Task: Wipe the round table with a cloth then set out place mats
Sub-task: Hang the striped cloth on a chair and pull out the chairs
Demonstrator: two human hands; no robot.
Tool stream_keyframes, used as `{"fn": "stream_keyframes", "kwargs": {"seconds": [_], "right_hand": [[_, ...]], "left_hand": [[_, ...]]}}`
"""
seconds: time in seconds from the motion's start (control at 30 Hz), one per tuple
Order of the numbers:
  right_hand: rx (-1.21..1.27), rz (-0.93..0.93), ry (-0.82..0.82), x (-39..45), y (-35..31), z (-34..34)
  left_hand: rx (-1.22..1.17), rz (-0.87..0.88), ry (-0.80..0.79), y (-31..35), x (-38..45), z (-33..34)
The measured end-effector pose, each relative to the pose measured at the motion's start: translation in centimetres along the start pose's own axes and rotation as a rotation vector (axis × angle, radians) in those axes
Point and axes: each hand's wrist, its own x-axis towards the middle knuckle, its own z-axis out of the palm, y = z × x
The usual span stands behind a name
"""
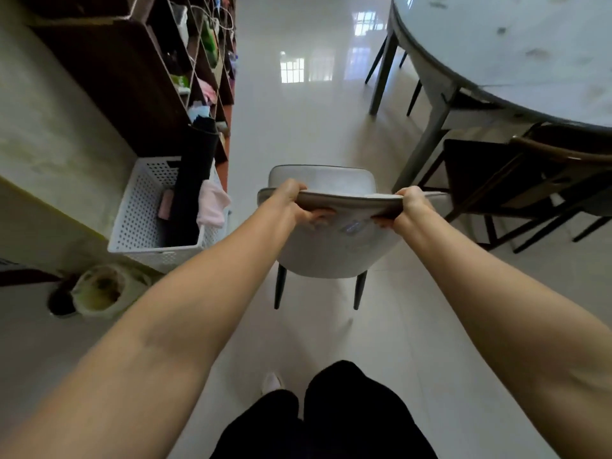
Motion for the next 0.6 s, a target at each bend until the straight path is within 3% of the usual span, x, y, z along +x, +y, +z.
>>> {"fn": "stream_keyframes", "kwargs": {"seconds": [0.17,0.6], "right_hand": [[0.054,-0.001,0.074,2.2,-2.0,3.9],[0.164,-0.012,0.155,17.0,-18.5,15.6]], "left_hand": [[0.043,-0.017,-0.023,5.2,3.9,2.7],[0.111,-0.085,-0.037,19.1,18.3,20.0]]}}
